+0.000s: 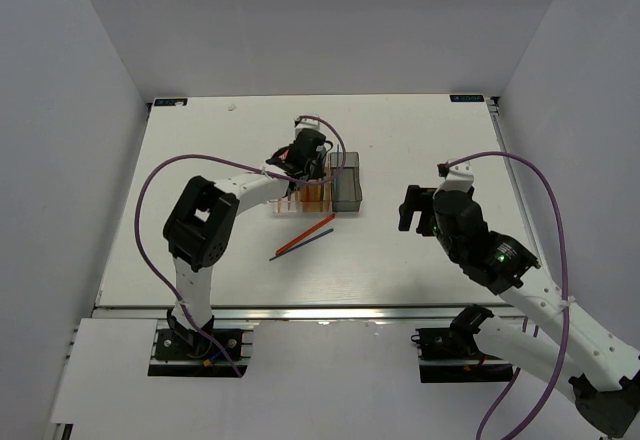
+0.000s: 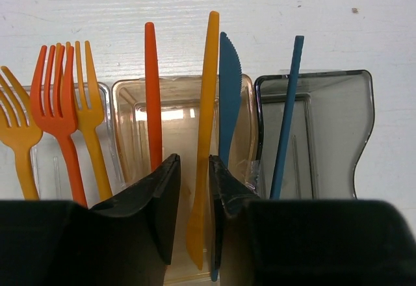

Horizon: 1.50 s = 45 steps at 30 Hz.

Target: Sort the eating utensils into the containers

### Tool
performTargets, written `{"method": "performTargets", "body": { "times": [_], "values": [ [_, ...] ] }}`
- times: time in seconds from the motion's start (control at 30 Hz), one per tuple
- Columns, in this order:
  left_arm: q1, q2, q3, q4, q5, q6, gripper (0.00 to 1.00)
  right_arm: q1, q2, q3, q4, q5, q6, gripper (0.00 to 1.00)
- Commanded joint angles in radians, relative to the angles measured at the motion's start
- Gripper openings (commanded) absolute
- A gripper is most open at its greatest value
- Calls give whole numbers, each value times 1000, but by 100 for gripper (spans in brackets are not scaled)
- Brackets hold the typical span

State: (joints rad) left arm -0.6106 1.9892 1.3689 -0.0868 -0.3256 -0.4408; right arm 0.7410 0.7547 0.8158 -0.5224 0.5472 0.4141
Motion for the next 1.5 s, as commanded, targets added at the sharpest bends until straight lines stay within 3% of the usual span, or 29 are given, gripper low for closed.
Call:
{"method": "performTargets", "body": {
  "times": [0.0,0.07,0.2,0.3,0.37,0.5,0.63,0.7,0.73,0.77,0.87,1.17,1.47],
  "values": [
    [5,-98,5,-7,3,-10,35,-2,-9,28,27,8,-11,89],
    [5,-142,10,-24,7,-6,38,-2,-6,29,28,8,-12,89],
    [3,-233,48,-126,20,55,56,-2,-9,37,28,3,-12,89],
    [2,-302,97,-296,63,147,86,-2,-21,40,24,-6,-15,89],
    [-1,-325,122,-475,92,198,94,-2,-29,40,24,-15,-18,89],
    [-29,-436,33,-658,190,351,93,-2,-34,36,27,-46,-24,89],
    [-153,-536,-169,-640,55,404,87,-2,-31,20,53,-64,-26,89],
    [-218,-541,-246,-605,40,396,56,-2,-29,16,67,-81,-24,89],
    [-222,-535,-264,-594,65,393,48,-2,-26,11,70,-85,-24,89],
    [-227,-533,-308,-555,103,390,47,-2,-26,10,74,-96,-24,89],
    [-225,-497,-344,-509,152,390,47,-2,-25,5,76,-108,-29,89],
    [-227,-307,-251,-495,264,419,58,-2,-45,-12,76,-108,-32,90],
    [-229,-176,-168,-482,258,430,54,-2,-52,-17,78,-121,-38,89]
  ]
}}
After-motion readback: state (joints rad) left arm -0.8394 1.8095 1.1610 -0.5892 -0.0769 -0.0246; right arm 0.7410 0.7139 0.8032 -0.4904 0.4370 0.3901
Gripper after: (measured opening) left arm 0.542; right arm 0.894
